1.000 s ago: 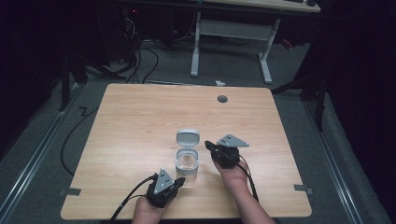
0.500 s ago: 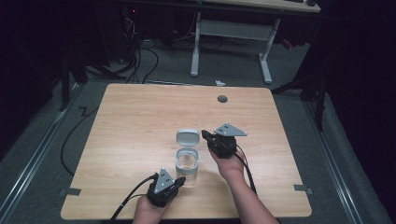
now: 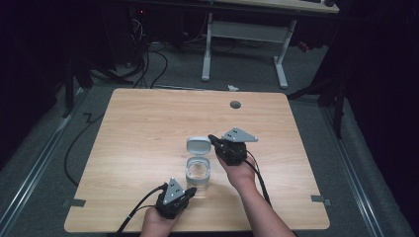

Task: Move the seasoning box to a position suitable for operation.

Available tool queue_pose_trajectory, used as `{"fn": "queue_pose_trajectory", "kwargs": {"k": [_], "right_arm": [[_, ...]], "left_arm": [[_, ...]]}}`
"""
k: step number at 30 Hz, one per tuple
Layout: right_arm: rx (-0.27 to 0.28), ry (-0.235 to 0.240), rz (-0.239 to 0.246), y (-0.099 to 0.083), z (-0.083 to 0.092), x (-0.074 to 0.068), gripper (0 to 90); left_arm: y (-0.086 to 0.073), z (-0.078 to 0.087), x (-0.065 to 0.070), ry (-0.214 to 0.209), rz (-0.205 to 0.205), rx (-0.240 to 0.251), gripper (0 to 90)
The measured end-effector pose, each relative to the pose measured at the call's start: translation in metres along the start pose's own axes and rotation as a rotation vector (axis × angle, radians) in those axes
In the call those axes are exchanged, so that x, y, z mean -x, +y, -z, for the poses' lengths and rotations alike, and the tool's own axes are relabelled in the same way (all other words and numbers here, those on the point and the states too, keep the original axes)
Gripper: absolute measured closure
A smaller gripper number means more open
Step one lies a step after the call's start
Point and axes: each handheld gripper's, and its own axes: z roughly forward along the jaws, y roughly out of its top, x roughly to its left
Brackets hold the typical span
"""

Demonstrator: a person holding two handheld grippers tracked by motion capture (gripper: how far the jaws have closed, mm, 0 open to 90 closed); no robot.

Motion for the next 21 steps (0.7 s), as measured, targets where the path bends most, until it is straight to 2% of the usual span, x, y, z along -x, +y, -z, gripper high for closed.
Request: {"fn": "queue_pose_trajectory", "kwargs": {"k": [9,14,21], "right_arm": [[-0.001,0.004,0.007,-0.003,0.005,-0.003,90.0],[-0.006,0.029,0.006,-0.014,0.011,-0.011,90.0],[0.006,0.028,0.015,-0.020,0.022,-0.015,90.0]], "left_arm": [[0.000,0.000,0.000,-0.002,-0.002,-0.003,90.0],[0.000,0.000,0.000,-0.003,-0.003,-0.005,90.0],[0.001,0.000,0.000,-0.005,0.001,-0.005,90.0]]}}
